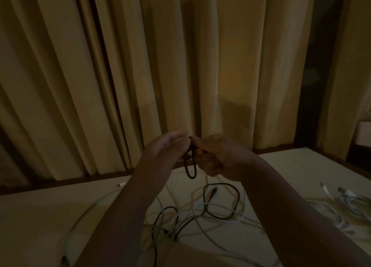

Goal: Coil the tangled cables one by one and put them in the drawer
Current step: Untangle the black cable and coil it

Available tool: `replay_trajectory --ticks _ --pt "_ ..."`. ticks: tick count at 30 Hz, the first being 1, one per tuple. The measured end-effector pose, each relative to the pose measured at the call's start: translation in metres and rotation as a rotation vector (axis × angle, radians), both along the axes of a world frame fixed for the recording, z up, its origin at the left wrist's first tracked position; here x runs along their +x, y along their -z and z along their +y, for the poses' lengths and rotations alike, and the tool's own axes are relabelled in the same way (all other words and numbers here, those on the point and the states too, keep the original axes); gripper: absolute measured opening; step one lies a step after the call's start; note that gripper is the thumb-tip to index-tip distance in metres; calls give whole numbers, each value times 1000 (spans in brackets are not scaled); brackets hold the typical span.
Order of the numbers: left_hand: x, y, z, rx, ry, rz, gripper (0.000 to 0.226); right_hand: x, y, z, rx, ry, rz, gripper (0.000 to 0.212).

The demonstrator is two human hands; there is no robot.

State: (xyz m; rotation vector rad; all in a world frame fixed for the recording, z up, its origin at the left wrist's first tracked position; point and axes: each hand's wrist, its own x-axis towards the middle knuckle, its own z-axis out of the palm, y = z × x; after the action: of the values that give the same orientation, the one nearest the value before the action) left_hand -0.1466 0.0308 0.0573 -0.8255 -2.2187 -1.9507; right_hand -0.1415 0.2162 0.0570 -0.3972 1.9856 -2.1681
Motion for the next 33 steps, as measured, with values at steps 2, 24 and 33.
replay_trajectory --ticks 2,24,33 --pt "-1 0 4 110 -20 -111 17 -2 1 0 -24 -8 -31 37" --pt "-40 33 -14 -486 -405 159 11 -17 7 4 16 185 -109 41" --pt "-28 40 1 -366 -160 405 18 -17 10 4 -202 -3 -171 37"
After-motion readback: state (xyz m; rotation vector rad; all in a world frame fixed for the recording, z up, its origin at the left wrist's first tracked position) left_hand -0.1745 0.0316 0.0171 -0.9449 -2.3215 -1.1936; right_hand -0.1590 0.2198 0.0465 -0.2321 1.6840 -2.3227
